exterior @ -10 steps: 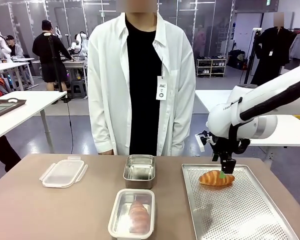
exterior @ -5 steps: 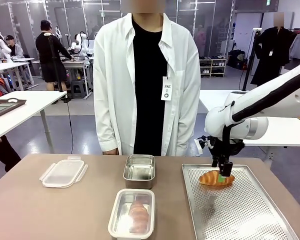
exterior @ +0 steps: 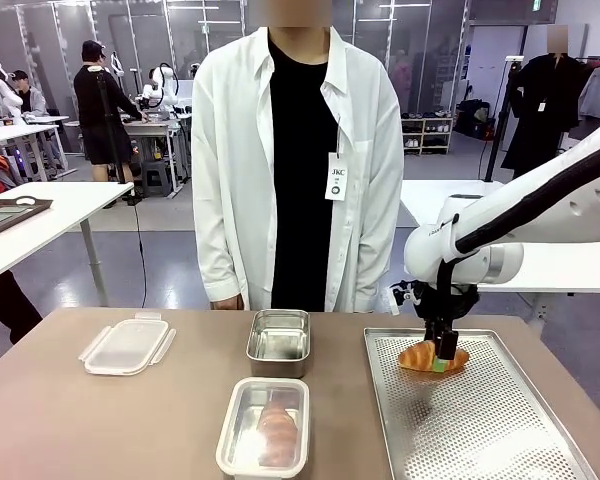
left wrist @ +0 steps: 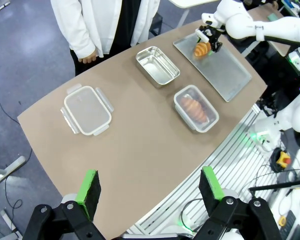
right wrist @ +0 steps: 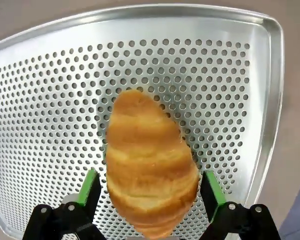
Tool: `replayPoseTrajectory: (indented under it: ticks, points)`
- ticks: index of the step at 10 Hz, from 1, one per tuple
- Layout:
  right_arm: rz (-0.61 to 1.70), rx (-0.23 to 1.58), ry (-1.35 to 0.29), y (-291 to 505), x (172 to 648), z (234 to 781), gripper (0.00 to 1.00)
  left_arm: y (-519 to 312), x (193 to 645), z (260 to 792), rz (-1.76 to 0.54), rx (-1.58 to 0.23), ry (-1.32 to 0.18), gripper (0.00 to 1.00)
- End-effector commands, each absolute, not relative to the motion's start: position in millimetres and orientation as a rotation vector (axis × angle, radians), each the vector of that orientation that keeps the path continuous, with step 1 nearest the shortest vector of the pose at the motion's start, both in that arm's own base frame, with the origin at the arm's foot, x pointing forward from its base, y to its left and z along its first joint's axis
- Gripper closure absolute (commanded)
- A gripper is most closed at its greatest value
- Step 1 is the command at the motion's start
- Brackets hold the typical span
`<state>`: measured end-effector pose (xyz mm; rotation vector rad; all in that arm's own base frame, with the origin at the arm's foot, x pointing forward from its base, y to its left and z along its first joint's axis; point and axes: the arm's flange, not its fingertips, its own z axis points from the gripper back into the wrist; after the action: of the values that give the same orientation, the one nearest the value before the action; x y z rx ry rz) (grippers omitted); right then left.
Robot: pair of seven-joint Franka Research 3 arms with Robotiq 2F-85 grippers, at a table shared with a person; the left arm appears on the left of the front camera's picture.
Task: Place the bread into the airtight container.
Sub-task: Pick up a Butter Roll and place it into an empty Airtight Container.
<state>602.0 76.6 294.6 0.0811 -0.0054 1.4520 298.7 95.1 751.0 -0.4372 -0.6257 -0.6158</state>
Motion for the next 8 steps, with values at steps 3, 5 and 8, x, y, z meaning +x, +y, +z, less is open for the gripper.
replayPoseTrajectory:
  ticks: [3,5,8]
  points:
    - [1.442,0.048,0.018,82,608,291,0.2,96,298,752,-0.636,-0.439,-0.626,0.0]
    - [1.438,0.032,0.022,84,609,290,0.4,96,298,752,-0.636,-0.439,-0.626,0.0]
    - [1.429,0.01,0.042,87,603,302,0.67,96,298,752,-0.636,-0.439,-0.626,0.0]
